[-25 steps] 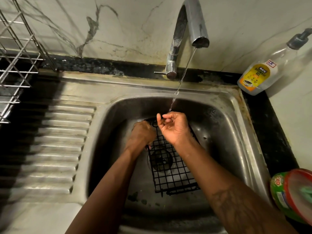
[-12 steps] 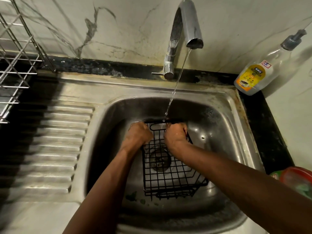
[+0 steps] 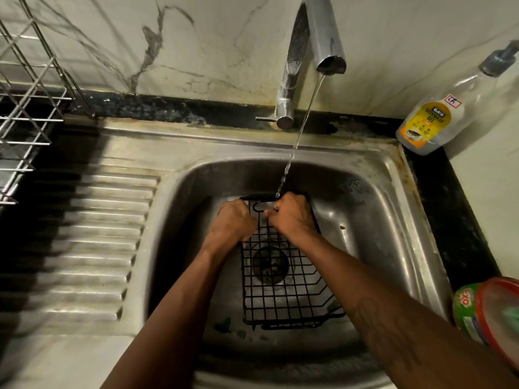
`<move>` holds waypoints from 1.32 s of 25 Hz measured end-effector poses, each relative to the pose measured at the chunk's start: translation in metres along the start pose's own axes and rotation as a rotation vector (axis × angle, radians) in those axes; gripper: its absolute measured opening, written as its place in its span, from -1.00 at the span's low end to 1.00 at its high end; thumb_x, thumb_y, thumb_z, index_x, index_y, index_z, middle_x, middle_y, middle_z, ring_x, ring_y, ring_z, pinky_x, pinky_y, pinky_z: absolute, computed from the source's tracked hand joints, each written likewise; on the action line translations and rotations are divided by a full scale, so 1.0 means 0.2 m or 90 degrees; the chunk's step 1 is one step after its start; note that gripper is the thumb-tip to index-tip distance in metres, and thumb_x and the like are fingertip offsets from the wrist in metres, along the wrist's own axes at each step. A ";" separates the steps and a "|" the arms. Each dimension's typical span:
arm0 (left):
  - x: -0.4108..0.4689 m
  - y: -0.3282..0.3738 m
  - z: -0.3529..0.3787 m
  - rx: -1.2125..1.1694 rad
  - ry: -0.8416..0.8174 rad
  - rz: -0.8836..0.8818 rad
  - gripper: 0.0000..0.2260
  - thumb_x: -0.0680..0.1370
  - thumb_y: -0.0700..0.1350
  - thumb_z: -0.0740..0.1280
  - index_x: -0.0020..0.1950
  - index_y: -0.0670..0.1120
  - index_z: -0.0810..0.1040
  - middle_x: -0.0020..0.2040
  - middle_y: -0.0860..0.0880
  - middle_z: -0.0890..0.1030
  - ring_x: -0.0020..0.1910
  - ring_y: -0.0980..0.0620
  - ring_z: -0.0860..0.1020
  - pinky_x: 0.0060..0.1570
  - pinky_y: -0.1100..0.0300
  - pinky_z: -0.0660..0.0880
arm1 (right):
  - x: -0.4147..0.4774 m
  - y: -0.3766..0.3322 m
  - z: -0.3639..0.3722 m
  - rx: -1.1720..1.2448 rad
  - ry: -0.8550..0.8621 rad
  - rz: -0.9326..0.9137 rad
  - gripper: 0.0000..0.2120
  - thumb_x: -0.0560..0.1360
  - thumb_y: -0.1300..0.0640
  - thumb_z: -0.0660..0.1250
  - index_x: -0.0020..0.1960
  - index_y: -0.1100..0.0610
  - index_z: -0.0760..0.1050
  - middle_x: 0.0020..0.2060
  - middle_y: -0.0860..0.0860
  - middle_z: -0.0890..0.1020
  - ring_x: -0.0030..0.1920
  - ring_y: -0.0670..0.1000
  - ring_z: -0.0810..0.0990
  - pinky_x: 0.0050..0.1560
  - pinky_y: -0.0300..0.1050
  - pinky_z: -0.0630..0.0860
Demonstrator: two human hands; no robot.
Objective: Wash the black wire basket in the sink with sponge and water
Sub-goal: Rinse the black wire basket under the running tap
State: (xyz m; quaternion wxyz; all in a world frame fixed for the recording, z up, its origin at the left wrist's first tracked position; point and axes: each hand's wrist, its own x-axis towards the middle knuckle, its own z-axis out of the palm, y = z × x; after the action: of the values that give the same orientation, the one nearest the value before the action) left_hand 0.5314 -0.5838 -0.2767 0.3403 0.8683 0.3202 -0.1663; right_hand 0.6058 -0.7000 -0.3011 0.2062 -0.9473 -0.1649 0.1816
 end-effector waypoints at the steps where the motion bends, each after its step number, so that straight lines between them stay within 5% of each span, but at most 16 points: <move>1: 0.00 0.01 0.00 -0.007 0.005 -0.003 -0.86 0.56 -0.22 0.28 -0.20 -0.16 0.53 -0.29 -0.05 0.61 -0.30 0.01 0.64 -0.43 0.27 0.48 | 0.02 0.04 0.02 -0.006 0.028 0.014 -0.80 0.48 -0.02 0.50 -0.16 0.10 0.61 -0.28 0.00 0.58 -0.30 -0.09 0.55 -0.43 -0.27 0.35; 4: 0.02 0.02 -0.01 -0.044 0.034 -0.011 -0.83 0.55 -0.21 0.29 -0.25 -0.11 0.49 -0.28 -0.07 0.60 -0.34 0.03 0.60 -0.42 0.25 0.50 | 0.05 0.08 0.06 -0.028 0.015 -0.041 -0.90 0.57 0.06 0.41 -0.02 0.08 0.64 -0.17 0.00 0.63 -0.16 -0.05 0.65 -0.31 -0.29 0.43; 9: 0.01 0.03 -0.01 -0.016 0.031 0.006 -0.89 0.56 -0.14 0.31 -0.12 -0.15 0.54 -0.18 -0.07 0.54 -0.15 -0.11 0.61 -0.23 0.10 0.51 | 0.10 0.05 -0.05 -0.424 -0.029 -0.253 -0.70 0.63 -0.11 0.29 0.19 0.06 0.61 0.05 0.09 0.67 0.06 0.11 0.65 -0.02 -0.05 0.51; 11: 0.01 0.04 -0.02 -0.003 0.034 0.009 -0.86 0.57 -0.14 0.32 -0.03 -0.20 0.60 -0.16 -0.07 0.52 -0.12 -0.10 0.59 -0.22 0.14 0.46 | 0.13 0.02 -0.10 -0.431 -0.064 -0.263 -0.67 0.62 -0.13 0.30 0.19 0.09 0.61 0.09 0.12 0.65 0.09 0.15 0.64 0.05 -0.01 0.52; 15: 0.02 0.04 -0.02 -0.014 0.007 -0.001 -0.86 0.55 -0.24 0.29 -0.19 -0.15 0.57 -0.28 -0.07 0.63 -0.38 0.08 0.58 -0.54 0.31 0.43 | 0.16 0.01 -0.13 -0.261 -0.157 -0.181 -0.72 0.60 -0.09 0.33 0.09 0.12 0.60 0.04 0.12 0.62 -0.02 0.13 0.60 -0.03 -0.02 0.53; 21: 0.01 0.05 -0.02 -0.022 0.005 0.022 -0.87 0.55 -0.21 0.30 -0.18 -0.16 0.57 -0.28 -0.06 0.60 -0.37 0.07 0.59 -0.50 0.29 0.46 | 0.10 0.02 -0.14 -0.512 -0.062 -0.330 -0.61 0.64 -0.20 0.21 0.17 0.05 0.63 0.04 0.08 0.68 0.09 0.14 0.65 0.05 -0.02 0.49; 28: 0.01 0.08 0.02 -0.025 -0.005 0.083 -0.91 0.60 -0.14 0.30 -0.05 -0.13 0.54 -0.18 -0.02 0.56 -0.32 0.10 0.52 -0.45 0.35 0.37 | 0.10 0.05 -0.09 -0.354 0.047 -0.308 -0.44 0.51 -0.18 0.39 0.40 0.08 0.42 0.30 0.10 0.53 0.27 0.17 0.51 0.25 0.12 0.39; 31: -0.01 0.08 0.02 -0.018 -0.019 0.092 -0.88 0.60 -0.14 0.30 0.00 -0.16 0.59 -0.10 -0.09 0.64 -0.21 0.00 0.63 -0.32 0.26 0.55 | 0.08 0.09 -0.08 -0.240 -0.014 -0.300 -0.71 0.61 -0.13 0.27 0.22 0.00 0.54 0.09 0.06 0.67 0.11 0.16 0.63 0.11 0.00 0.48; 33: -0.02 0.09 0.01 -0.012 -0.011 0.085 -0.88 0.60 -0.11 0.31 -0.01 -0.12 0.59 -0.07 -0.08 0.65 -0.11 -0.05 0.65 -0.15 0.18 0.61 | 0.10 0.05 -0.13 -0.172 -0.054 -0.295 -0.71 0.65 -0.15 0.19 0.09 -0.01 0.60 -0.03 0.07 0.69 0.01 0.15 0.64 0.04 -0.01 0.52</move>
State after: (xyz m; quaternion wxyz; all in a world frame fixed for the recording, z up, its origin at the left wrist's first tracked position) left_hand 0.5402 -0.5969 -0.2684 0.3618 0.8829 0.2604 -0.1477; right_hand 0.6356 -0.7100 -0.2893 0.1070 -0.8948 -0.4083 0.1455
